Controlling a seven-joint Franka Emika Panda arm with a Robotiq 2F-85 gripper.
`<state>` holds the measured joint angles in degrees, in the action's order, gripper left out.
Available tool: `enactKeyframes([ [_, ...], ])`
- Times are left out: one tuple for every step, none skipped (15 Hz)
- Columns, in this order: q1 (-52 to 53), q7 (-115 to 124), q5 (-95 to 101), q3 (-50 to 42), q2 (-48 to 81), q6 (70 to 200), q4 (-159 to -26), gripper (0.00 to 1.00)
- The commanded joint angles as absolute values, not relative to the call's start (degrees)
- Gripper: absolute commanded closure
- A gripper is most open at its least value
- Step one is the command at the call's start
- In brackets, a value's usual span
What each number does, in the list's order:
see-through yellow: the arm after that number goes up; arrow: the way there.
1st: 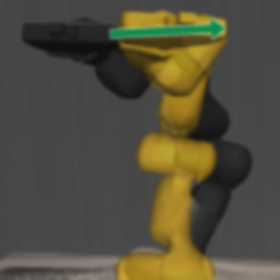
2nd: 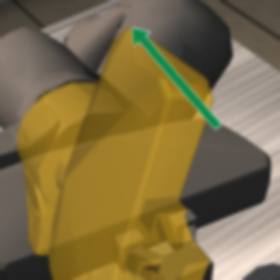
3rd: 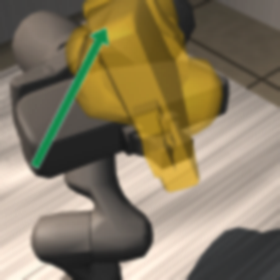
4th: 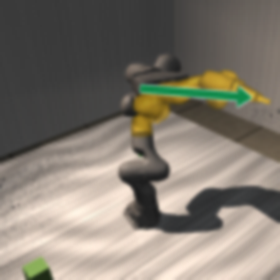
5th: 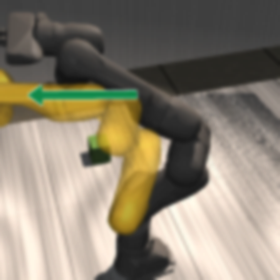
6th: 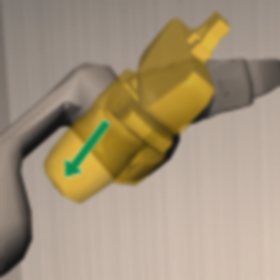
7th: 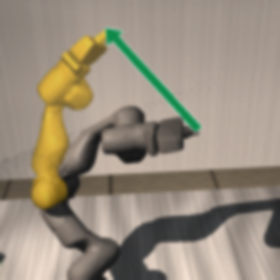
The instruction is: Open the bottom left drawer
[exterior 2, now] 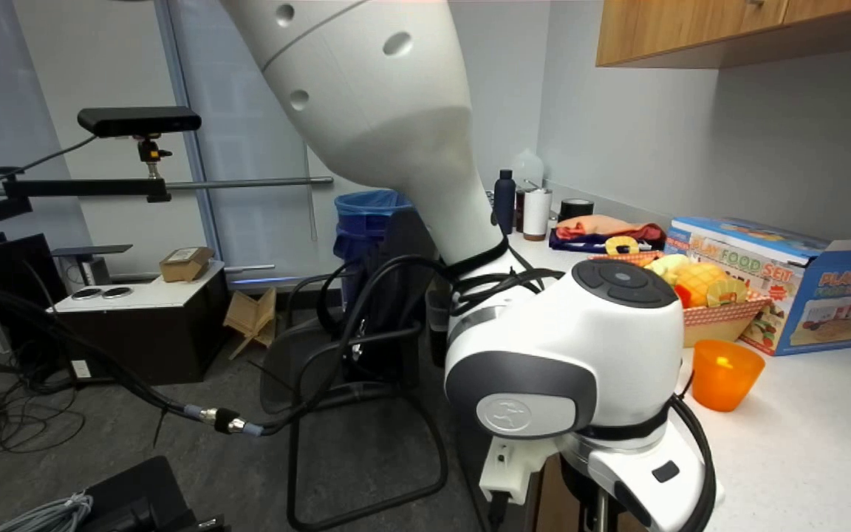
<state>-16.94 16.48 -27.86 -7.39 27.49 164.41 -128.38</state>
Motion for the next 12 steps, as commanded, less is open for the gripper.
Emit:
enactKeyframes([
  [-21.0,14.4,-31.8,-4.0,32.6,167.1,-124.7,0.0],
  [-21.9,14.2,-32.4,-3.2,33.7,167.7,-124.2,0.0],
  [-22.9,13.9,-33.0,-2.2,34.6,168.3,-123.6,0.0],
  [-24.0,13.6,-33.7,-1.0,35.5,169.0,-123.1,0.0],
  [-24.9,13.4,-34.3,0.1,36.3,170.0,-122.7,0.0],
  [-26.1,13.2,-34.9,1.6,37.1,171.0,-122.3,0.0],
  [-27.2,12.9,-35.5,3.0,37.9,172.3,-122.0,0.0],
  [-28.3,12.7,-35.7,4.2,38.6,173.2,-121.4,0.0],
  [-29.3,12.6,-35.9,5.4,39.2,174.1,-121.0,0.0],
  [-30.4,12.3,-36.1,6.8,39.8,175.3,-120.7,0.0],
  [-31.3,12.3,-36.0,7.8,40.2,176.3,-120.5,0.0],
  [-32.4,11.9,-35.8,9.1,40.4,177.9,-120.7,0.0],
])
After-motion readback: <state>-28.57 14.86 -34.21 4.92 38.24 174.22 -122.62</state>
